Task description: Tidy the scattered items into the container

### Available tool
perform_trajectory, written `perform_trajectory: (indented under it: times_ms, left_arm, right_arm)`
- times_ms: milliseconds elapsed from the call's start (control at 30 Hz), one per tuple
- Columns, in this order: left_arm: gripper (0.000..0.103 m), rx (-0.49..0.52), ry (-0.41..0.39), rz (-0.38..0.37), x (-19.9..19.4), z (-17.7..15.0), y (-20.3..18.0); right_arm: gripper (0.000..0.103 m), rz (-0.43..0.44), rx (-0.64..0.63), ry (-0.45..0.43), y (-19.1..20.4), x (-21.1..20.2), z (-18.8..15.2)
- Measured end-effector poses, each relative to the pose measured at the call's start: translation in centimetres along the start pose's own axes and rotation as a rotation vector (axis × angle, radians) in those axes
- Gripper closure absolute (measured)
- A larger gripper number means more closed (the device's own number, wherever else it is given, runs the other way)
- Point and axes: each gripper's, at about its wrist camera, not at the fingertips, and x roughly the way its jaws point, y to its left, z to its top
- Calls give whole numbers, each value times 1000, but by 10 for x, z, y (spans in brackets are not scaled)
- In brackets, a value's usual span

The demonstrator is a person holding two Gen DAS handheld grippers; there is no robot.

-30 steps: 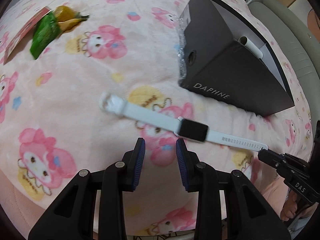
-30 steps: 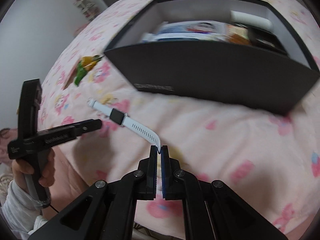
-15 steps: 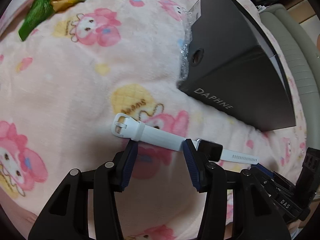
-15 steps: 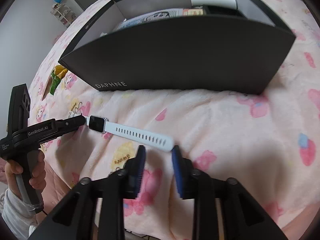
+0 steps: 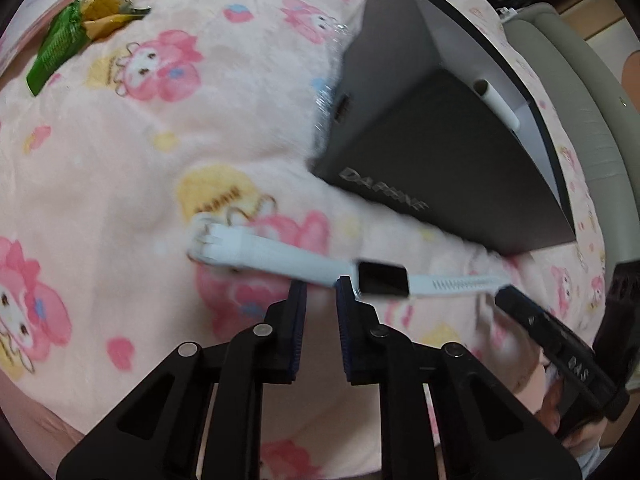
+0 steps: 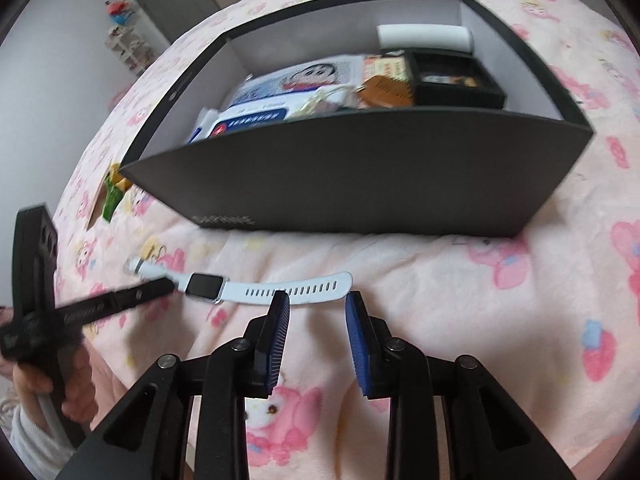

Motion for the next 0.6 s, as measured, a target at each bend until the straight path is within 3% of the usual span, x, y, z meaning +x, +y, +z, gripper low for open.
perform_trajectory:
  times_ms: [100,133,200,367,433,500,600]
  left_arm:
    - [86,-7,-12,-6,-8,0,7]
    - [75,-24,-20,-2,-11,3,13]
    - [66,-69,-27,-8,-13,8,27]
    - [59,-177,-4,-51,-3,14,53]
    - [52,-205,1,-51,2,13,56]
    - [45,-182,-12,-31,7,14,50]
    - [48,-185,-41,-17,3,17,52]
  right_arm:
    - [78,17,33,3,-5,-5,-2]
    - [77,34,38,17,-7,-5,-4]
    - [76,62,41,47,-8,-3,-8]
    - [75,52,78,86,-13,14,-9]
    - [69,58,101,89,-17,21,-6]
    - [69,67,129,83,-21,27,0]
    - [69,69,146,45,-21,29,8]
